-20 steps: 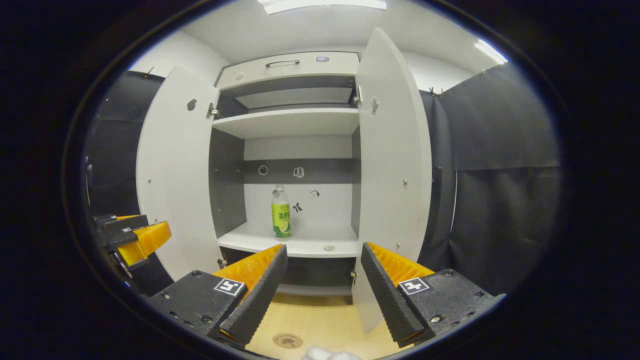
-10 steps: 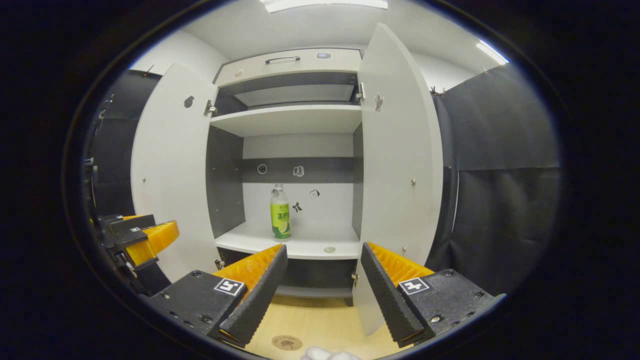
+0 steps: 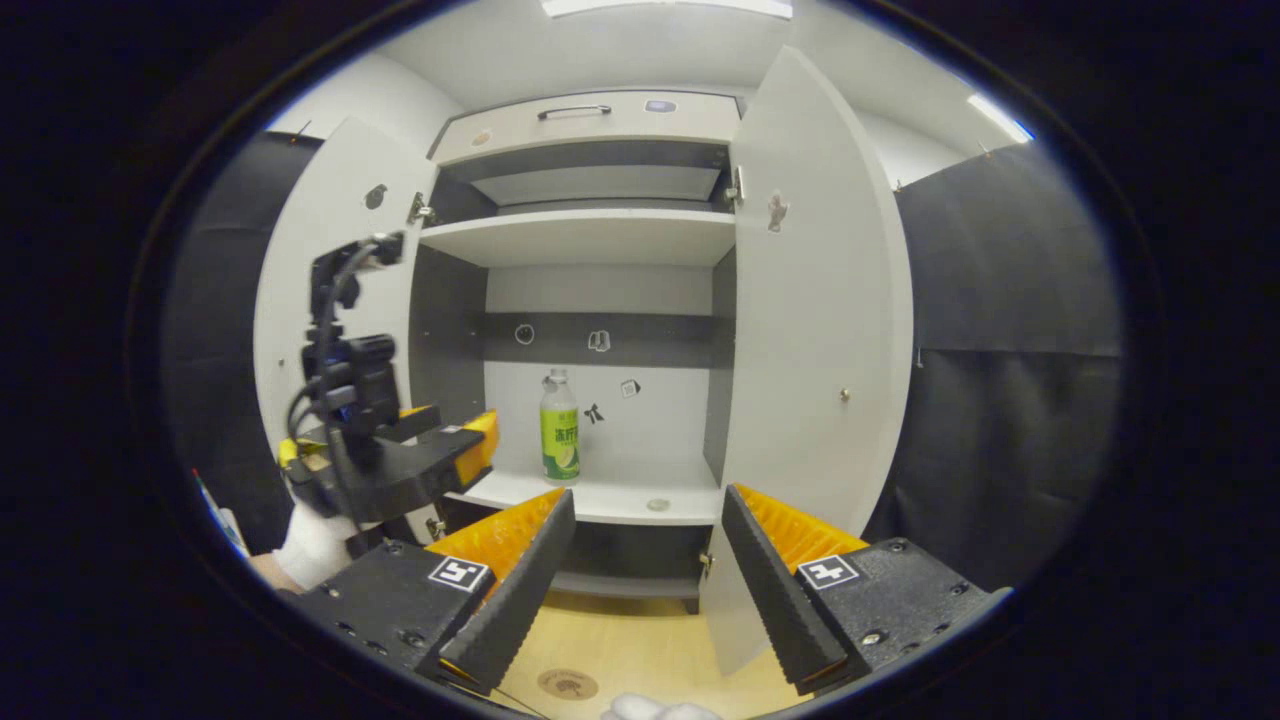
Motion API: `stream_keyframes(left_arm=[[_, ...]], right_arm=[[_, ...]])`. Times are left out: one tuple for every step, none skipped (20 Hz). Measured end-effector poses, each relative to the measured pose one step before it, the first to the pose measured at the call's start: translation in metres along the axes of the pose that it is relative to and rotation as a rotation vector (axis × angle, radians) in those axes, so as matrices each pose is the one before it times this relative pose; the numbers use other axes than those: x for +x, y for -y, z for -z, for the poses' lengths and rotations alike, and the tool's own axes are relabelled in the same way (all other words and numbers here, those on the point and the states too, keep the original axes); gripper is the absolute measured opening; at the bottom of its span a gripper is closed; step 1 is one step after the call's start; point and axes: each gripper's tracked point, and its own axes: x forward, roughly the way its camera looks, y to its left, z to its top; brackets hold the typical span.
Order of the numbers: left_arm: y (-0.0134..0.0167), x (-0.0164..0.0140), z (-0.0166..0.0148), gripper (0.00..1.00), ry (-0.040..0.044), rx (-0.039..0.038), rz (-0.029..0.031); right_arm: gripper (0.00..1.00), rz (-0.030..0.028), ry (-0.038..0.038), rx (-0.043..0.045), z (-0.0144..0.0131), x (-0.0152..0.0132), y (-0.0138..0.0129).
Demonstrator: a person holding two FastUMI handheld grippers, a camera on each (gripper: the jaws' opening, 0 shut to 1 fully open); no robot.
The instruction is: Grasp the bottle in the cabinet with the left hand and place it on the coaster, then close the right door with the right hand and the left door with the left hand.
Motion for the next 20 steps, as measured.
stream_keyframes(left_arm=[[0.00542,0.02017,0.00186,0.95,0.00012,0.00372,0.00161],[0.00519,0.02031,0.00228,0.95,0.00219,-0.00492,0.00828],[0.00585,0.01783,0.00398,0.95,-0.00608,-0.00938,0.00853],[0.00594,0.01649,0.00359,0.95,-0.00419,-0.00535,0.00432],[0.00285,0.01497,0.00632,0.95,-0.00731,0.0082,-0.0029],[0.00174,0.01633,0.01221,0.95,-0.02187,0.01452,-0.01086],[0.00303,0.01426,0.0068,0.94,-0.00352,0.00291,-0.00269],[0.00298,0.01025,0.00614,0.94,-0.0069,-0.00102,-0.00178],[0.00001,0.00844,0.0073,0.94,-0.0138,0.00267,-0.00895],[-0.00079,0.00762,0.00415,0.94,-0.00539,0.00444,-0.00754],[0.00017,0.00607,0.00248,0.94,-0.00803,0.00187,-0.01054],[-0.00237,0.00549,0.00441,0.94,-0.00859,-0.00504,-0.01353],[-0.0026,0.00511,0.00307,0.94,-0.01267,-0.00802,-0.01078],[-0.00029,0.00449,0.00319,0.94,-0.01351,-0.00839,-0.0017],[-0.00041,0.00265,0.00189,0.94,-0.00459,-0.00463,0.00395],[0.00073,-0.00117,-0.00082,0.94,-0.00239,0.00648,0.00671],[-0.00288,0.00348,-0.00023,0.84,-0.00292,0.01055,-0.01029],[0.00045,-0.00615,-0.00277,0.75,0.00403,0.00607,0.0058],[0.00112,-0.00713,-0.00641,0.75,0.01944,-0.00569,0.01021],[0.00124,-0.01306,-0.00696,0.73,0.01716,-0.00487,0.02497]], right_arm=[[0.96,0.00575,-0.00675,-0.0125,0.00004,0.00075,-0.00015],[0.96,0.00894,-0.00719,-0.01576,-0.00029,0.00046,0.00062],[0.96,0.00963,-0.00508,-0.01469,0.00059,0.00064,0.00137],[0.97,0.00915,-0.0085,-0.01056,-0.00014,0.00077,0.0006],[0.97,0.00489,-0.0071,-0.00252,0.00224,0.00102,0.00074],[0.97,0.00294,-0.00803,0.00319,0.00102,0.00002,-0.00028],[0.97,0.00075,-0.00845,0.00304,0.00252,0.00039,0.0003],[0.97,0.0049,-0.00518,-0.00056,0.00169,0.00034,0.00113],[0.96,0.00816,-0.00754,-0.00301,0.00333,0.00032,0.00212],[0.98,0.00568,-0.00999,-0.002,0.00383,-0.00055,0.00275],[0.98,0.0009,-0.01031,0.00265,0.00411,-0.00197,0.00222],[0.96,-0.00038,-0.00575,0.00133,0.00195,-0.00153,0.00164],[0.96,0.00528,-0.00338,-0.00385,0.00247,-0.00139,0.00284],[0.96,0.00781,0.00012,-0.00524,0.00035,-0.00173,0.0031],[0.96,0.00448,0.00053,-0.00015,0.00217,-0.00159,0.0029],[0.97,0.00127,-0.00427,0.00343,0.00089,-0.00085,0.0011],[0.96,-0.0021,-0.00041,0.00249,0.00112,-0.00127,0.00066],[0.98,0.00203,0.00328,0.00099,-0.00063,-0.00196,0.00201],[0.98,0.00118,0.00585,-0.0008,-0.00086,-0.00193,0.00141],[0.98,0.0001,0.00465,-0.00052,-0.00074,-0.00199,0.00115]])
